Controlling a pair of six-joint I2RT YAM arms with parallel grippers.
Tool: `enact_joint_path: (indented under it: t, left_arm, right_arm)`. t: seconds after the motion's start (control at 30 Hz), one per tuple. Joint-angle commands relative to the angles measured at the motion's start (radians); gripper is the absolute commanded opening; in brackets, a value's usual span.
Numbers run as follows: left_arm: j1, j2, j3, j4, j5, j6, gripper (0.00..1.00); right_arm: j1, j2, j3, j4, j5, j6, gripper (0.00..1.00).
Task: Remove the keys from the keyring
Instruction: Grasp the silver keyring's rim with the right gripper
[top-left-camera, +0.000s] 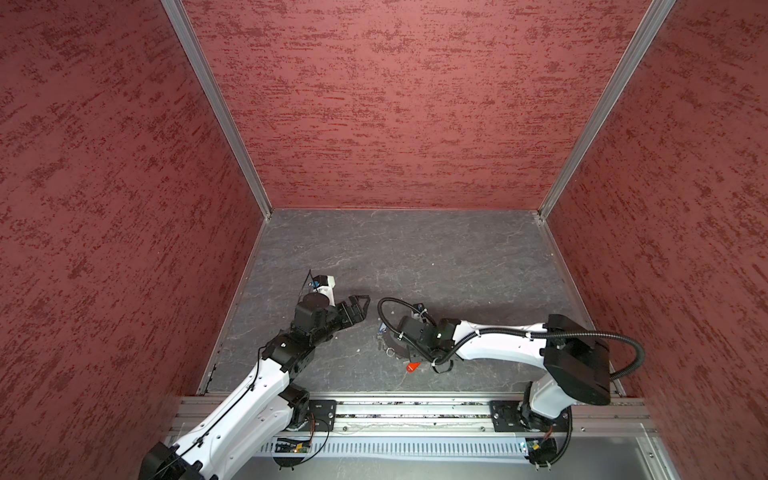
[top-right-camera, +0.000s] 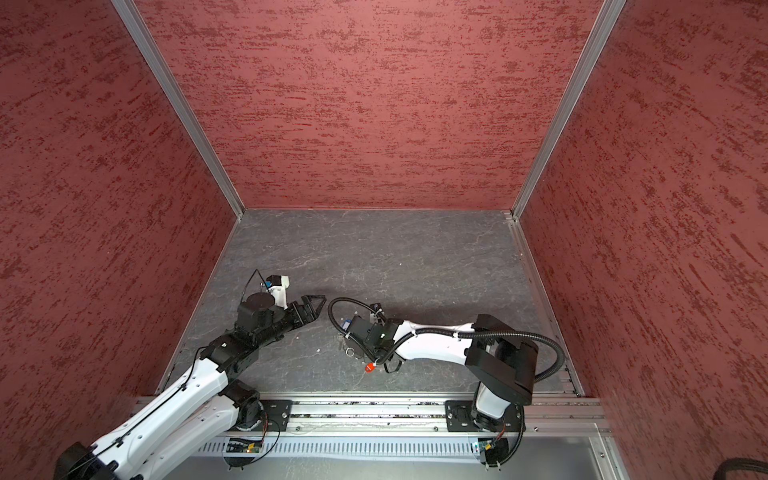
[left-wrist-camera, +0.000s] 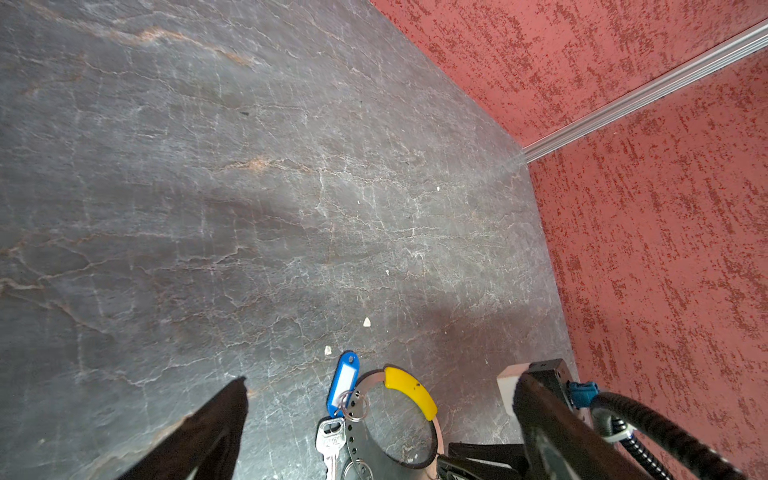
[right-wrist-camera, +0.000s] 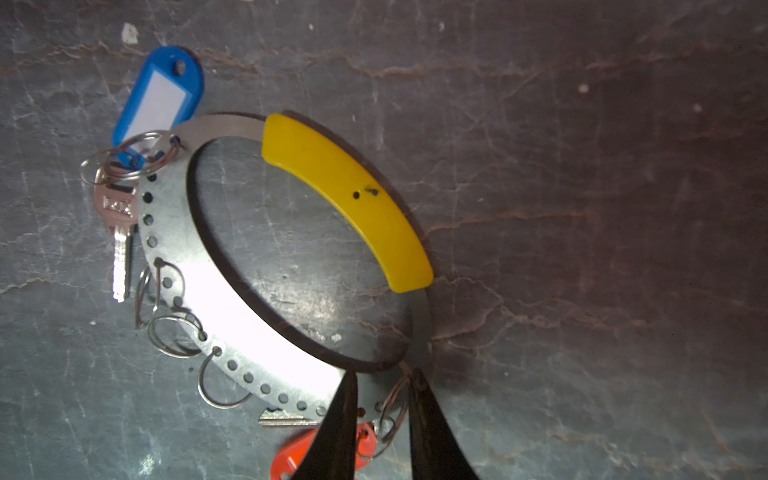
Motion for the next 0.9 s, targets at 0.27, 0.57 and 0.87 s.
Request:
enact_joint_path:
  t: [0.27, 0.57, 0.87]
  left_arm:
    - [-0.006, 0.015, 0.033, 0.031, 0.004, 0.018, 0.99]
    - [-0.011, 0.009, 0.043, 0.017, -0.001, 0.022, 1.0]
    - [-0.04, -0.029, 0.053, 0.052, 0.022, 0.03, 0.99]
  right_arm:
    - [0.015, 0.004, 0.0, -0.047, 0.027, 0.01, 0.13]
    - [0.017, -0.032, -0.031, 0.002, 0.052, -0.015, 0.0]
    - [0.015, -0.222, -0.095, 0.164, 0.18, -0.21, 0.0]
